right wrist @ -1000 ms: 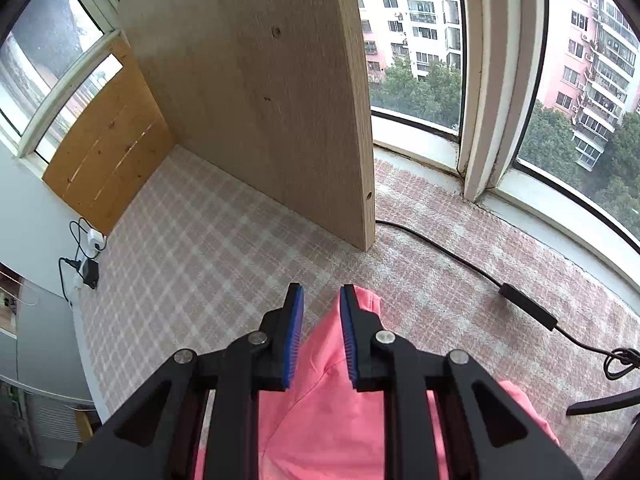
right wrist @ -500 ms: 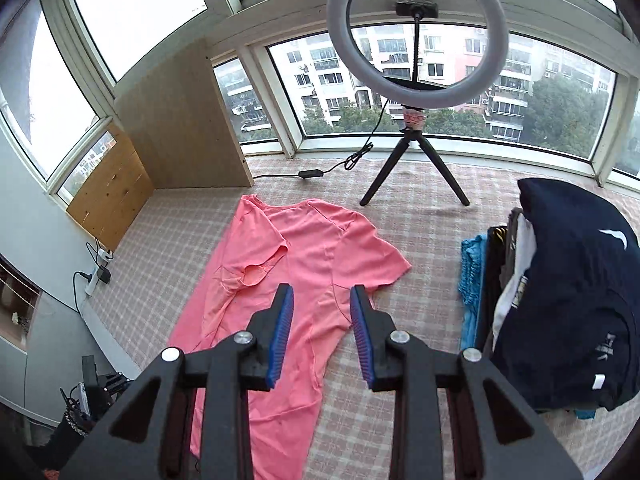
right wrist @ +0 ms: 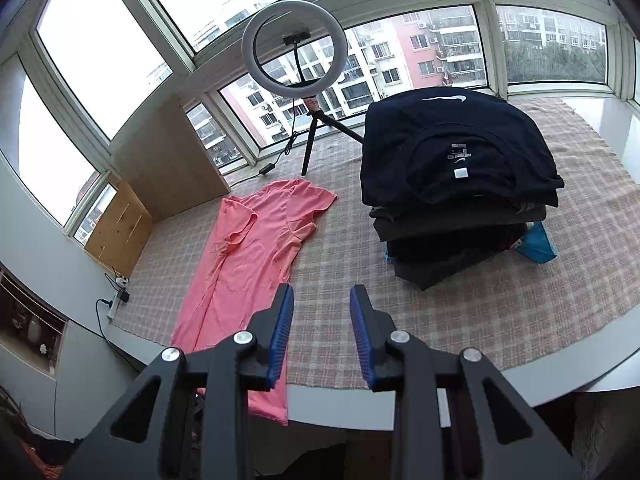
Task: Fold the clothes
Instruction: 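Open the right tool and release the folded T-shirt, then grasp the T-shirt edge with the left tool near the mat edge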
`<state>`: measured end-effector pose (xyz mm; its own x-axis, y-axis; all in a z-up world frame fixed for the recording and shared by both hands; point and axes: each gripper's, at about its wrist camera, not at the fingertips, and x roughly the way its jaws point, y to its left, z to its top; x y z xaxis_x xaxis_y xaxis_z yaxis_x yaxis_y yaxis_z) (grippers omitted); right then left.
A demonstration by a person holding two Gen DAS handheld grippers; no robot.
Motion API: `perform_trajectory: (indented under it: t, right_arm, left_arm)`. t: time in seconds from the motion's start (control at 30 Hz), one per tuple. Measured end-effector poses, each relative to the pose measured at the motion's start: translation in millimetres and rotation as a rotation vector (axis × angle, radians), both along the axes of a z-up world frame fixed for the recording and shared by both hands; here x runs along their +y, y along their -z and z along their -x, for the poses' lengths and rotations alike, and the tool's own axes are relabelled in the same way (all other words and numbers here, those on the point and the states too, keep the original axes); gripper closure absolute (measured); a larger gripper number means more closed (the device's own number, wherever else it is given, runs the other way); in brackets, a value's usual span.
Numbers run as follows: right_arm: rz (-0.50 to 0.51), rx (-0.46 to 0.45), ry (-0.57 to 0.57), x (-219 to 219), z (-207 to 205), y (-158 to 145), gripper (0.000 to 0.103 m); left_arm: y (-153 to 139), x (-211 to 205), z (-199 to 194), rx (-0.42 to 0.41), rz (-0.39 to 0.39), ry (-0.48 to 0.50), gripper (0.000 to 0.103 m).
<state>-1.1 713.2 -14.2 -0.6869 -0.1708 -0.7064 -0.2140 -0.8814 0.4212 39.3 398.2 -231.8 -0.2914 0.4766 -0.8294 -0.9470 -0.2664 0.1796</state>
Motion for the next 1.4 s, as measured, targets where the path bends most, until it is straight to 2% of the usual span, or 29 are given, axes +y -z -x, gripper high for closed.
perform_trajectory:
  t: [0.07, 0.2, 0.23, 0.3, 0.33, 0.37, 0.53, 0.63, 0.7, 0.8, 0.97, 1.13, 1.2, 1.23, 1.33, 1.4]
  right_arm:
    - [0.037, -0.030, -0.036, -1, 17, 21, 0.074]
    - [0.048, -0.080, -0.122, -18, 62, 56, 0.074]
    - [0.047, -0.095, -0.139, -23, 77, 64, 0.074]
    - [0.033, -0.127, -0.184, -35, 113, 79, 0.073]
    - [0.021, -0.142, -0.208, -40, 133, 87, 0.073]
    - [0.006, -0.157, -0.216, -45, 154, 93, 0.071]
    - [-0.054, -0.223, -0.220, -56, 268, 136, 0.065]
    - [-0.129, -0.267, -0.166, -48, 335, 166, 0.065]
    - [-0.172, -0.294, -0.118, -38, 371, 185, 0.065]
    - [-0.160, -0.312, -0.104, -23, 408, 207, 0.065]
    - [-0.283, -0.333, -0.171, -21, 434, 219, 0.063]
    - [-0.254, -0.342, -0.237, -25, 433, 222, 0.060]
    - [-0.257, -0.356, -0.265, -29, 433, 222, 0.076]
    - [-0.258, -0.366, -0.283, -33, 433, 222, 0.101]
    - [-0.269, -0.390, -0.299, -40, 434, 215, 0.100]
    - [-0.235, -0.360, -0.294, -44, 437, 197, 0.100]
  left_arm:
    - [12, 19, -10, 0.093, 0.062, 0.028, 0.055]
    - [29, 36, 0, 0.115, 0.129, 0.003, 0.057]
    - [29, 36, 1, 0.100, 0.124, 0.000, 0.067]
    - [25, 35, 3, 0.057, 0.100, -0.004, 0.074]
    - [24, 34, 4, 0.036, 0.088, -0.007, 0.083]
    - [22, 33, 5, 0.015, 0.077, -0.009, 0.100]
    - [6, 24, 26, -0.144, 0.017, -0.095, 0.101]
    - [-6, 11, 44, -0.206, -0.031, -0.172, 0.101]
    - [-11, 4, 53, -0.237, -0.050, -0.213, 0.101]
    - [-11, 1, 63, -0.269, -0.060, -0.251, 0.101]
    - [-8, 3, 71, -0.294, -0.060, -0.263, 0.101]
    - [-9, 9, 73, -0.314, -0.071, -0.248, 0.101]
    - [-10, 10, 74, -0.318, -0.080, -0.248, 0.101]
    - [-10, 11, 74, -0.319, -0.084, -0.248, 0.101]
    - [-17, -3, 79, -0.334, -0.125, -0.288, 0.101]
    - [-21, -13, 83, -0.344, -0.154, -0.317, 0.101]
